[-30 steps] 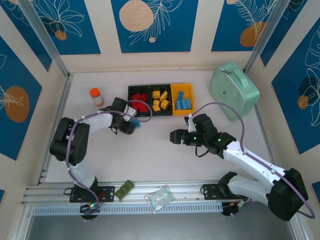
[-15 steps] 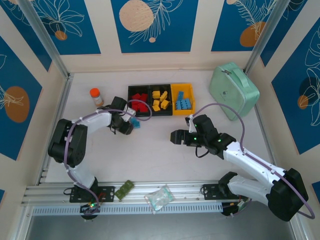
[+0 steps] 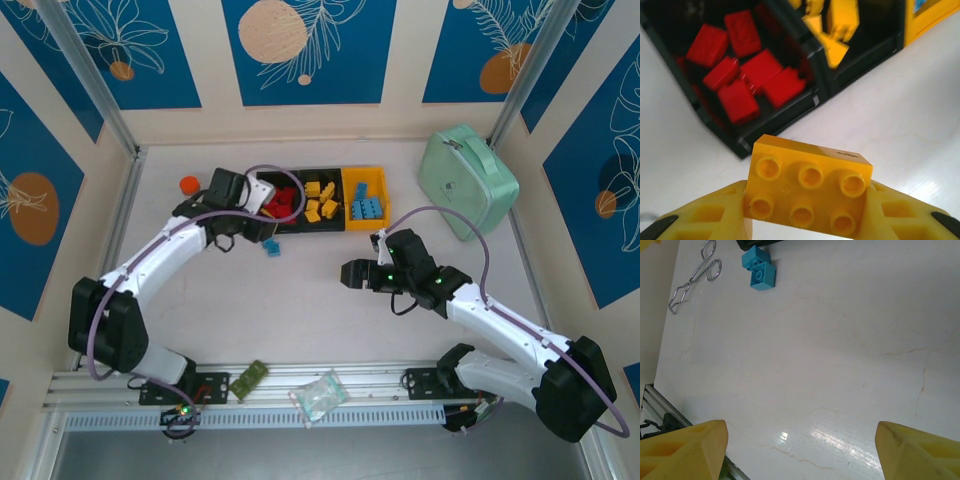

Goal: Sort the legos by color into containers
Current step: Pick up the lego from the center of the table, then place the lego in the container.

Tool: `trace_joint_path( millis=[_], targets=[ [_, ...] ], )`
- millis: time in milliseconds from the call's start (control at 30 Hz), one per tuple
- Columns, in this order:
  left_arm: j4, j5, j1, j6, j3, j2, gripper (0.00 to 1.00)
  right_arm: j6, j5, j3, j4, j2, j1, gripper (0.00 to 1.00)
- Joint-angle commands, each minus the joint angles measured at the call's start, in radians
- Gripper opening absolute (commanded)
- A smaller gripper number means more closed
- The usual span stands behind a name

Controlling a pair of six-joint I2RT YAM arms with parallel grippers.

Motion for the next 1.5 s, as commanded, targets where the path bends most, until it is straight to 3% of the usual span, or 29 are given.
trace_joint_path(
  millis=[0,233,567,867,1067,1233,1467],
  targets=[
    [-0.026,0.007,-0.066,-0.022,0.096,0.089,0.41,0.0,0.033,0.041,-0.02,0.001,-0.003,0.78],
    [-0.066,-0.028,-0.169,-0.01,0.346,0.333,0.41,0.012,0.057,0.053,-0.065,-0.013,-0.023,0.78],
    [-0.191,-0.146,-0.176,0.001,0.674,0.633,0.41,0.031,0.078,0.028,-0.104,-0.067,-0.039,0.78],
    [-0.247,-0.202,-0.176,0.013,0.84,0.778,0.45,0.04,0.074,0.012,-0.092,-0.059,-0.048,0.78],
    [-0.273,-0.24,-0.177,0.0,0.891,0.786,0.64,0.046,0.069,0.003,-0.084,-0.057,-0.05,0.78],
    [-0.259,-0.232,-0.182,0.008,0.864,0.732,0.69,0.048,0.061,0.005,-0.079,-0.049,-0.05,0.78],
    [-0.191,-0.209,-0.185,-0.035,0.744,0.586,0.67,0.044,0.059,0.02,-0.079,-0.04,-0.044,0.77]
  ],
)
